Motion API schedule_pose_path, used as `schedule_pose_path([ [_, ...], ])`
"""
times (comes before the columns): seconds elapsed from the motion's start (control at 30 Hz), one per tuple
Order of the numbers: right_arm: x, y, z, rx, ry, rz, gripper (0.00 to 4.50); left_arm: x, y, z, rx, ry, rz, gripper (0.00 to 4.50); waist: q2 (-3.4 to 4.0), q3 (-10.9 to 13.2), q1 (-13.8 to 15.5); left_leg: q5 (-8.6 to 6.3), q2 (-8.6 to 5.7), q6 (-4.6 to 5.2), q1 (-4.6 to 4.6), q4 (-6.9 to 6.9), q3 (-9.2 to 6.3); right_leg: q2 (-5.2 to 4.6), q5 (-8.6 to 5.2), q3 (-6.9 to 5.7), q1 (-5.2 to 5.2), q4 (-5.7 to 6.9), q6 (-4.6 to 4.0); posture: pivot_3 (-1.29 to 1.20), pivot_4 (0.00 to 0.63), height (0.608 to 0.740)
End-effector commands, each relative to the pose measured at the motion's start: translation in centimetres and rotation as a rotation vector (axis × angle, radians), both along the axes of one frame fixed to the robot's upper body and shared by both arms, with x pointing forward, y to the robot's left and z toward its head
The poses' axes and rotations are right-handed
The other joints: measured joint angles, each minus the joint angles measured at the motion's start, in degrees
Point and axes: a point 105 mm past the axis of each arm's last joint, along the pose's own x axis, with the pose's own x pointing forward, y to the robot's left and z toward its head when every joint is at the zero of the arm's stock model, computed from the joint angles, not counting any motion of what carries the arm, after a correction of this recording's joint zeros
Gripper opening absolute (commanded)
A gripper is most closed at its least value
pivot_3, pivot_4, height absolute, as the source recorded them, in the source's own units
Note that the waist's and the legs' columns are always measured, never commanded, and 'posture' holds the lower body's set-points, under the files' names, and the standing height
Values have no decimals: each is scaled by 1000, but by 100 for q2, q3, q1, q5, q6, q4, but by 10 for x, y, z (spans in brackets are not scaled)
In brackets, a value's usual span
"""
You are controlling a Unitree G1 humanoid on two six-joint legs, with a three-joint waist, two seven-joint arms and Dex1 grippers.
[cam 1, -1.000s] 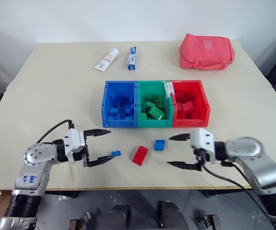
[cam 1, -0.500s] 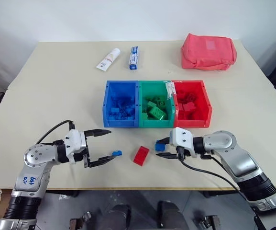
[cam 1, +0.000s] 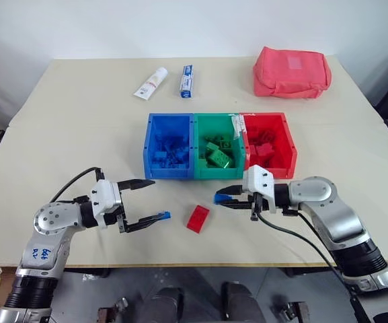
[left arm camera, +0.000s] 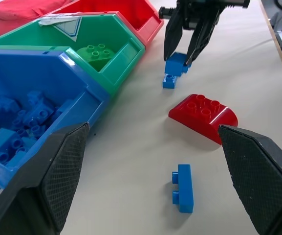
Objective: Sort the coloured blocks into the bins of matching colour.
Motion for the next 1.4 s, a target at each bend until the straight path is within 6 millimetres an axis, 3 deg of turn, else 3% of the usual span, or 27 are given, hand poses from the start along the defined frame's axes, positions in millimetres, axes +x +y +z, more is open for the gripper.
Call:
schedule_pose_path([
  [0.03, 7, 18, 51, 199, -28, -27, 914, -3, 6, 12, -15, -46, 43, 4500, 0, 0, -54, 0, 3, -1, 0, 0, 2, -2, 0, 3, -1, 0, 0, 0, 150, 740],
  [0.13, 36, 38, 86, 310, -60, -160, 914, -1, 21, 21, -81, -70, 150, 4500, 3, 2, -139, 3, 13, -10, 1, 1, 9, 0, 4, 11, -9, 10, -8, 0, 150, 740],
  [0.27, 64, 64, 108, 324, -121, -270, 914, -4, 38, 21, -120, -70, 254, 4500, 2, 1, -146, 6, 20, -22, 1, -8, -7, 8, 7, -3, -16, 15, -24, 0, 150, 740],
  [0.43, 94, 80, 104, 283, -132, -371, 914, -11, 39, 18, -133, -49, 274, 4500, 3, 1, -145, 5, 8, -18, -4, -8, -6, 15, 9, -6, -27, 55, -28, 0, 150, 740],
  [0.63, 90, 89, 108, 305, -102, -296, 2591, -11, 33, 15, -151, -40, 273, 4500, 3, 1, -161, 6, 8, -15, -5, -6, -7, 21, 11, -6, -27, 57, -30, 0, 150, 740],
  [0.83, 79, 54, 107, 328, -151, -285, 4471, -7, 23, 16, -146, -37, 218, 4500, 3, 1, -147, 5, 10, -16, -5, -6, -6, 25, 11, -5, -29, 58, -30, 0, 150, 740],
  [1.0, 35, 8, 89, 229, -329, -124, 4471, -3, 14, 16, -139, 0, 135, 4500, 2, 1, -85, 3, 6, -12, -7, -3, -8, 22, 11, -7, -23, 50, -29, 0, 150, 740],
  [1.2, -8, -49, 54, 148, -208, -100, 4471, 3, 8, 13, -93, 30, 54, 4500, 3, 2, -98, 1, 17, -11, -5, -2, 11, 25, 11, -1, -22, 19, -28, 0, 150, 740],
  [1.4, -24, -95, 13, 14, -93, -188, 4471, 0, 3, 3, 15, 33, -57, 4500, 3, 1, -80, -1, 33, -15, 5, -1, 22, 45, 12, 6, -9, 7, -26, 0, 150, 740],
])
